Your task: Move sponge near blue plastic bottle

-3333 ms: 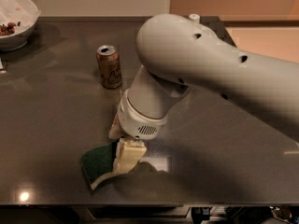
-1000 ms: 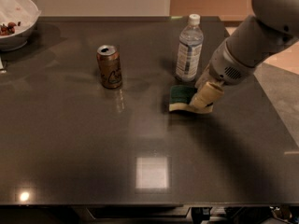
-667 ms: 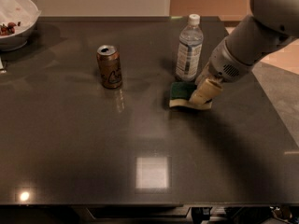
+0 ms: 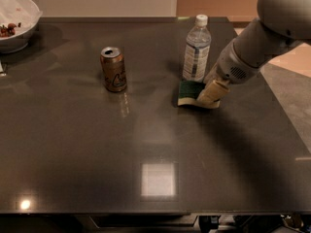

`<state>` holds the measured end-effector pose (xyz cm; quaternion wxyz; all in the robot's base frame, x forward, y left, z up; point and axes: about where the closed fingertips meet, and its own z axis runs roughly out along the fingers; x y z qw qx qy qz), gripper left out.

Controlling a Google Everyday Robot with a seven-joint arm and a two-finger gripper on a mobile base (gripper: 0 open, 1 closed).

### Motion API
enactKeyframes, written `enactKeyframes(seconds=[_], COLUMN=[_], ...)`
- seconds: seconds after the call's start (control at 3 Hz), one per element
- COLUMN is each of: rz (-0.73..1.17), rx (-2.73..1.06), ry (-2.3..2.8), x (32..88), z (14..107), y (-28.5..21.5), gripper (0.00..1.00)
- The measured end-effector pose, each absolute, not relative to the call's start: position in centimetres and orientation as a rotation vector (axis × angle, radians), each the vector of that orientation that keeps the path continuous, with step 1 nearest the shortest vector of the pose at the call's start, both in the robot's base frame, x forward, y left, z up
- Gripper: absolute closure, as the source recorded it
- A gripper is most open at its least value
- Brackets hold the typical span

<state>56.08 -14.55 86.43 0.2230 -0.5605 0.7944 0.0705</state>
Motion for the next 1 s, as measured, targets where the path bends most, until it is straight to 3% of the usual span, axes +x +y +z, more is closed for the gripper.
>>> enactKeyframes(seconds=[0.33, 0.67, 1.0], rz=[0.177, 0.178, 0.178], rx=[-1.539, -1.542, -1.542], ry=[2.190, 2.189, 2.189], x=[57.06, 56.93, 56.93], z=[86.13, 86.16, 86.16], y=[-14.93, -14.82, -14.82], gripper=[0.11, 0.00, 0.00])
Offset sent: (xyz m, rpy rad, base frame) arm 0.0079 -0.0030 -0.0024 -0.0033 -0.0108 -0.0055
